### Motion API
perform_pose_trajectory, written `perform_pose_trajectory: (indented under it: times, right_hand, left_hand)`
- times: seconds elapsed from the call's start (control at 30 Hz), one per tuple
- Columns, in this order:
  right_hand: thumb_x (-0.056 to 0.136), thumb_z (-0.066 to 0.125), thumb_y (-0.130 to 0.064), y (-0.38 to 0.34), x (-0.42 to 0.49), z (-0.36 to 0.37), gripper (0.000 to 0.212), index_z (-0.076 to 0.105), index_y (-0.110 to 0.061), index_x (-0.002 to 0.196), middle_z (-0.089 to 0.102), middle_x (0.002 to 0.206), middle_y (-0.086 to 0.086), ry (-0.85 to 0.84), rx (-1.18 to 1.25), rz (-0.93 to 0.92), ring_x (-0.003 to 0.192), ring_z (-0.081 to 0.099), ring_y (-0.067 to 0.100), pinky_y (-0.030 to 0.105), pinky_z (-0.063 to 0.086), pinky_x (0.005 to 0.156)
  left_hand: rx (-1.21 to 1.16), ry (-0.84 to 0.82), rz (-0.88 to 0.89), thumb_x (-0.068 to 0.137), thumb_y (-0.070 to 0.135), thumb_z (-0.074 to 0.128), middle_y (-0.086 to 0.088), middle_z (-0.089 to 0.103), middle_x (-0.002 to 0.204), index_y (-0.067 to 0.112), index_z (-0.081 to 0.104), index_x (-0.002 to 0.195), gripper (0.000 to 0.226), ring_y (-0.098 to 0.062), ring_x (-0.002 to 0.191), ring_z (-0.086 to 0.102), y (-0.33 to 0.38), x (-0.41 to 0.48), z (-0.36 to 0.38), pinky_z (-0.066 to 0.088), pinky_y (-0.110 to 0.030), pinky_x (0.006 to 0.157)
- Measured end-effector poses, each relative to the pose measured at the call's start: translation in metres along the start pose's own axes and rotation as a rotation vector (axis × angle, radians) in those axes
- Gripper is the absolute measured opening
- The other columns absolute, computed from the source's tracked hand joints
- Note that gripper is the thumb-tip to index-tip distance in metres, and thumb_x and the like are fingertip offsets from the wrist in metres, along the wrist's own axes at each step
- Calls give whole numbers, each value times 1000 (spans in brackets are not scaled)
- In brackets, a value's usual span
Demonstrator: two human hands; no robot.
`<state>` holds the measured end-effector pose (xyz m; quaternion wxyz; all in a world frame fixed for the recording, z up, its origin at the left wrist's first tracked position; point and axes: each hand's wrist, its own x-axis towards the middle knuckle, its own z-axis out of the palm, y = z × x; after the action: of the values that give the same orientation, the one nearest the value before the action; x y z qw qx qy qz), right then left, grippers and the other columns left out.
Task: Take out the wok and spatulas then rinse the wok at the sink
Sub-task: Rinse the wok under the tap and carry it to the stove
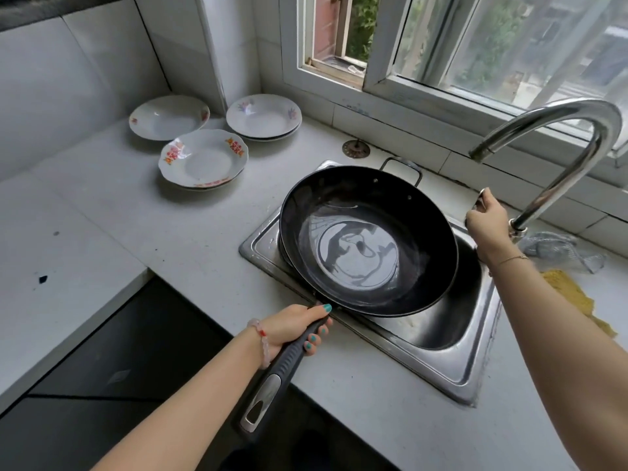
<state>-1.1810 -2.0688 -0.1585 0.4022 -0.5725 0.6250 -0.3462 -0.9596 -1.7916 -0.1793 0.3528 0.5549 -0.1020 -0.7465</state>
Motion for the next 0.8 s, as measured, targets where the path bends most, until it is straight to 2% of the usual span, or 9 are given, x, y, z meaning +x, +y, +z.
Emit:
perform_pose_trajectory:
  times: [0.03,0.1,0.23,0.37,0.5,0.57,0.67,0.73,0.8]
  right_hand:
    - [80,37,7,0,0,0,69,33,-13,146,50,132,2,6,-5,8,119,48,15,14,36,85]
    - [81,34,11,0,-2,0,74,19,-12,151,37,149,7,-1,-24,15,132,41,19,19,34,92]
    - [82,31,12,-2,-1,1,78,12,-14,152,30,153,10,-61,-59,27,128,43,22,19,34,84]
    - [83,31,12,-5,3,7,78,7,-14,153,17,159,10,-138,-122,46,134,34,19,4,28,69]
    - [83,31,10,-3,9,10,77,11,-16,152,18,159,7,-180,-164,63,133,33,15,5,25,82]
    - [82,31,10,-2,11,10,78,10,-18,153,14,159,7,-214,-190,73,142,23,19,13,23,91]
    - [82,31,11,-2,13,8,80,8,-18,153,10,160,6,-251,-209,80,145,16,20,18,21,94]
    - [82,32,12,-3,12,6,79,8,-15,153,16,159,6,-262,-194,90,145,19,20,17,20,99]
    - [84,36,10,-4,4,5,76,12,-13,152,43,141,4,-252,-177,98,124,47,20,6,29,94]
  left_hand:
    - [1,-2,-3,95,30,49,5,50,50,8,50,85,24,-3,35,40,0,0,0,36,-13,33]
    - [5,-1,-3,94,30,49,4,49,51,8,50,84,24,-3,35,40,0,0,0,36,-13,33]
    - [12,1,-8,94,31,49,4,49,52,7,52,86,25,-3,36,40,1,-1,-1,37,-13,34]
    - [16,-2,-14,94,32,49,4,50,52,7,52,87,26,-3,36,41,1,-2,0,38,-13,35]
    - [17,-7,-11,94,31,49,4,50,51,7,51,87,26,-3,36,42,2,-2,0,38,-13,35]
    - [16,-7,-10,94,32,48,4,49,51,7,51,85,26,-3,35,42,2,-2,0,38,-12,35]
    - [11,-7,-8,95,31,47,4,49,51,8,51,84,26,-3,35,42,1,-2,0,38,-12,34]
    - [8,-12,-3,95,31,48,4,48,51,8,50,83,26,-3,35,41,1,-1,0,38,-12,34]
    - [8,-11,-5,94,31,48,4,49,52,8,51,83,27,-3,35,41,0,0,0,38,-12,34]
